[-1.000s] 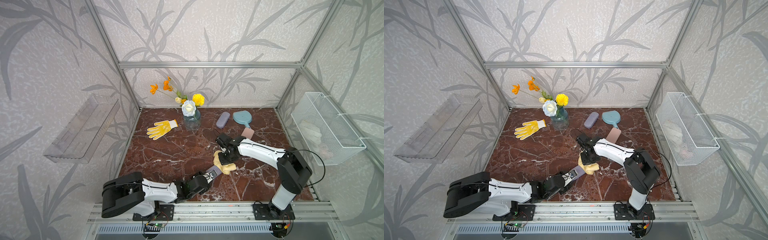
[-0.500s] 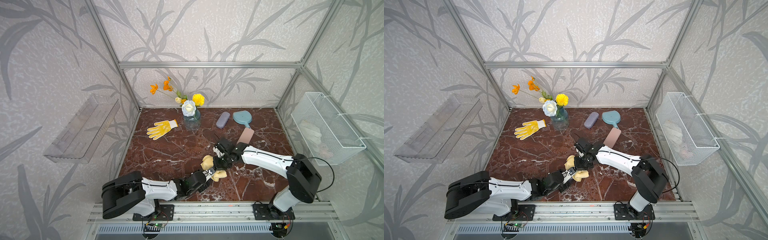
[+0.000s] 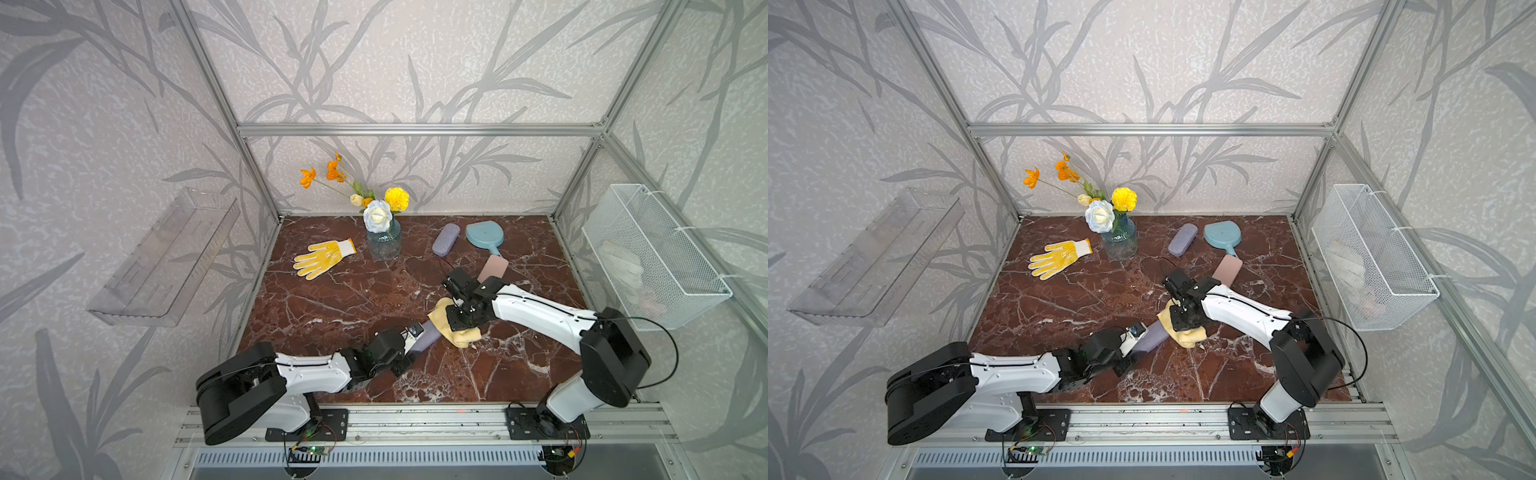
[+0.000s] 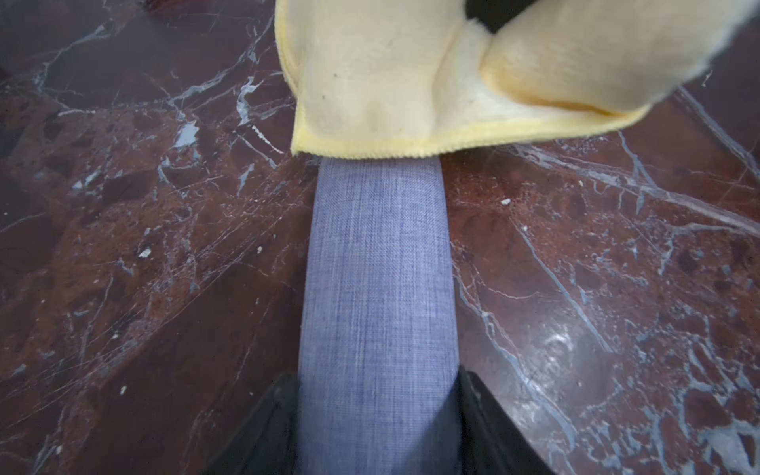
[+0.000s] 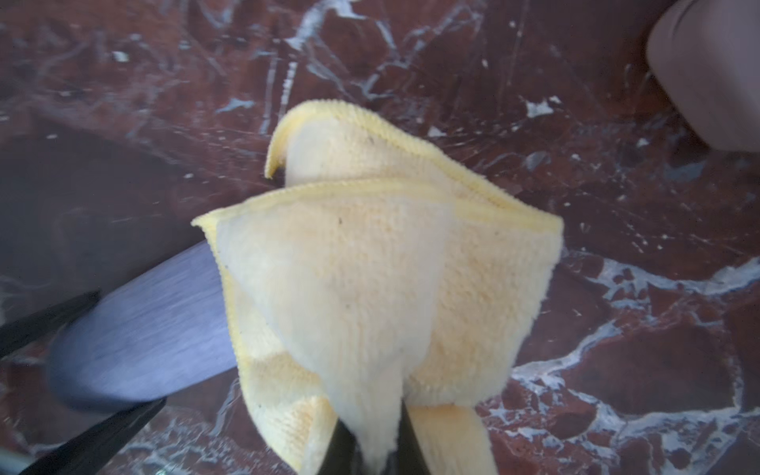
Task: Wipe the eyeglass case
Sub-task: Wipe the dirt from the eyeglass case.
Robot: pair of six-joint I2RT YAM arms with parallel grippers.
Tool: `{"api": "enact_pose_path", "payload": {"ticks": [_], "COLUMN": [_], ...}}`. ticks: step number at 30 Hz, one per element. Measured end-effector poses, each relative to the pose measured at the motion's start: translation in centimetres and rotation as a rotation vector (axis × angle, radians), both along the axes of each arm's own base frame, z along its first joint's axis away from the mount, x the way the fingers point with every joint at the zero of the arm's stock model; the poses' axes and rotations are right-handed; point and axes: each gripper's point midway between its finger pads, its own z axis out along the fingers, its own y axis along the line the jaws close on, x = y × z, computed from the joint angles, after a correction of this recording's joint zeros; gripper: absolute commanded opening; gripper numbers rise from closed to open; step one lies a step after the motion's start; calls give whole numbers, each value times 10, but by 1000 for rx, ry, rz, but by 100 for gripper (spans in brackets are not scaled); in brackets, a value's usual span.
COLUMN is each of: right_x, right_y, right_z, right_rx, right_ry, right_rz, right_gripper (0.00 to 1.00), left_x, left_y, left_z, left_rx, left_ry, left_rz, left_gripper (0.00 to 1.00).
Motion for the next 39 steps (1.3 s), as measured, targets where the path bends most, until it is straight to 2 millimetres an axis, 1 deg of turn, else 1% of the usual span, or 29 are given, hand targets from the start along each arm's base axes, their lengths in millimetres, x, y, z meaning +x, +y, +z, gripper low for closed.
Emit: {"api": "enact_pose_path", "payload": {"ticks": [2,4,6,8,10,12,14,16,18,19,20,22,23,25,27,28,29,31,32,34,35,37,39], "right_x": [-7,-14,-19,-22,-23,-16,-4,9,19,21,22,21,20,15,9,6,2,-6,-11,-20,-17,-6,7], "right_y": [20,41,57,61,54,44,23,-6,-35,-41,-43,-33,-25,-3,22,32,43,57,60,55,53,39,15], "right_z": [7,8,1,-12,-29,-33,-36,-40,-39,-36,-31,-15,-5,13,22,23,19,3,-9,-32,-33,-35,-40], "right_rx": [83,173,244,261,250,240,170,38,-113,-161,-201,-210,-185,-92,34,92,151,223,241,252,282,300,262], "right_ry": [12,48,103,155,200,207,167,99,29,3,-31,-88,-111,-120,-91,-64,-24,58,107,195,221,238,224], "right_rz": [6,0,-23,-50,-84,-110,-140,-158,-160,-146,-117,-57,-37,-6,-4,-11,-21,-41,-56,-87,-108,-157,-210], "right_gripper": [0,0,0,0,0,0,0,0,0,0,0,0,0,0,0,0,0,0,0,0,0,0,0], "left_x": [2,0,-2,-4,-5,-4,-4,-5,-5,-5,-6,-6,-7,-9,-13,-15,-17,-20,-21,-23,-22,-22,-22], "left_y": [1,1,0,-1,-2,-2,-2,-2,-2,-2,-3,-3,-3,-4,-7,-8,-10,-12,-13,-14,-15,-17,-19], "left_z": [0,-1,-2,-2,-2,-1,-1,-1,-1,-1,-1,-1,-2,-3,-3,-3,-3,-4,-4,-4,-3,-3,-2], "left_rx": [-20,-33,-44,-51,-55,-59,-62,-64,-66,-66,-67,-67,-66,-57,-43,-35,-26,-8,1,13,16,24,31], "left_ry": [32,62,83,93,99,98,101,105,108,109,110,112,113,108,92,83,71,48,36,17,3,-21,-45], "left_rz": [3,-1,-8,-13,-16,-13,-13,-10,-11,-12,-14,-20,-25,-35,-52,-63,-71,-87,-90,-93,-92,-90,-87], "left_gripper": [36,36,36,36,35,35,34,34,34,35,35,36,37,38,39,39,39,39,39,39,39,39,39]}}
